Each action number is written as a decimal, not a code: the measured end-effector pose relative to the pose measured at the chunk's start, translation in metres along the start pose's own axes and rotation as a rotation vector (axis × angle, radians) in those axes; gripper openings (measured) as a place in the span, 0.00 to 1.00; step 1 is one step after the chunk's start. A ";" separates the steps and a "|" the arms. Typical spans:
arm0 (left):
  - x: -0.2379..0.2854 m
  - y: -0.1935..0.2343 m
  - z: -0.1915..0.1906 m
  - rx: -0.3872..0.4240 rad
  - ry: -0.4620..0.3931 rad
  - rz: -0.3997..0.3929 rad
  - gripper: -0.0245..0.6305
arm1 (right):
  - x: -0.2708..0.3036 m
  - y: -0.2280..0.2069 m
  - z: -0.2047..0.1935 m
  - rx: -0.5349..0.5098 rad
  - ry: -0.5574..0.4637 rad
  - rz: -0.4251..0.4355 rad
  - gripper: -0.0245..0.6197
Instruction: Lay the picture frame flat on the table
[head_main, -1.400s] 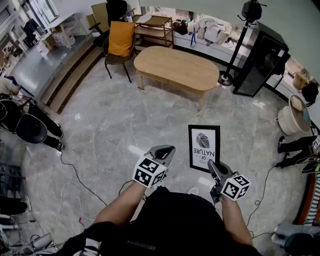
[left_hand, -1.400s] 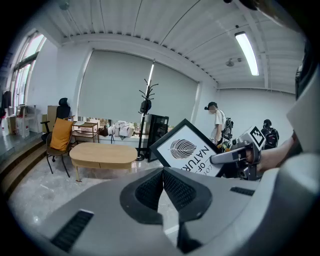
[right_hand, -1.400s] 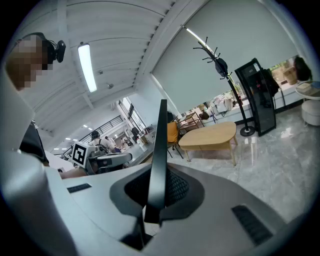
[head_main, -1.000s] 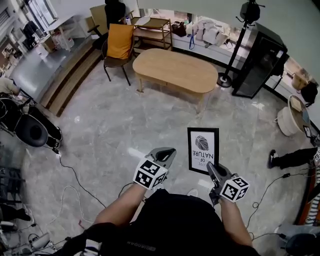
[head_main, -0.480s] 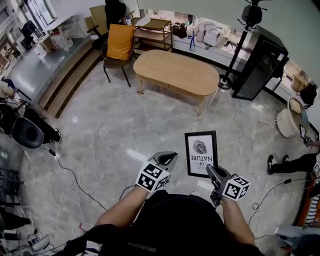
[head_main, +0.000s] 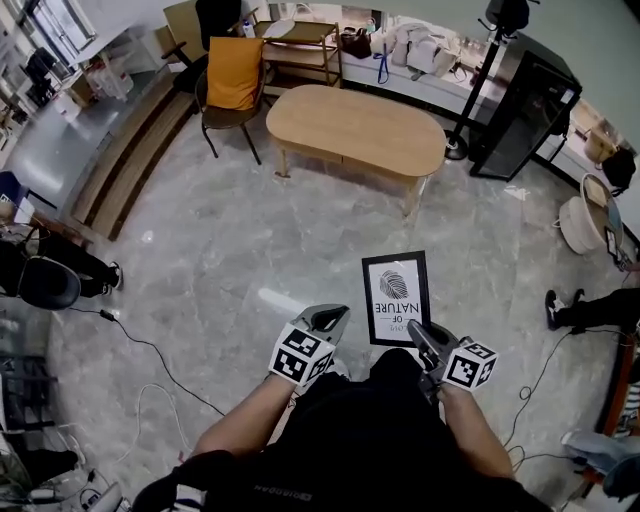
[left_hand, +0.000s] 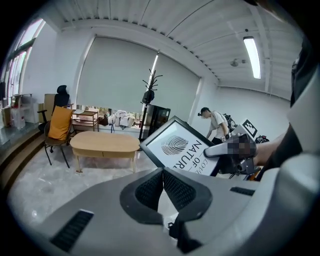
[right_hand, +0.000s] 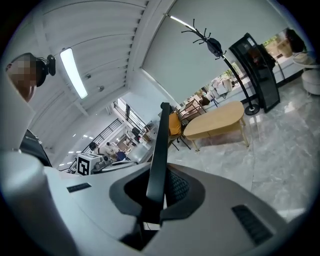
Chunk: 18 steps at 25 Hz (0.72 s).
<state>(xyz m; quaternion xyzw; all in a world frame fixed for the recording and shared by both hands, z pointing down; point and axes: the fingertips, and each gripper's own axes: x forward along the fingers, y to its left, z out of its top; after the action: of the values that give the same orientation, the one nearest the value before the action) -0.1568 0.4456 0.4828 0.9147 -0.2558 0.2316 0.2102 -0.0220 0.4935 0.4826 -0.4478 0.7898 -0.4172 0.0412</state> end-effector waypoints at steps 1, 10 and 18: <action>-0.001 0.009 0.002 -0.008 -0.004 0.009 0.04 | 0.007 -0.001 -0.002 0.005 0.016 -0.002 0.07; 0.030 0.079 0.041 -0.049 -0.005 0.057 0.04 | 0.082 -0.037 0.061 0.038 0.006 0.020 0.07; 0.100 0.151 0.125 -0.022 -0.011 0.106 0.04 | 0.157 -0.114 0.154 0.198 -0.042 0.032 0.07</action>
<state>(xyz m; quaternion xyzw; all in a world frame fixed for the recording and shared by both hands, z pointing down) -0.1270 0.2280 0.4758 0.8988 -0.3075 0.2345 0.2063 0.0284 0.2526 0.5108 -0.4377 0.7507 -0.4829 0.1086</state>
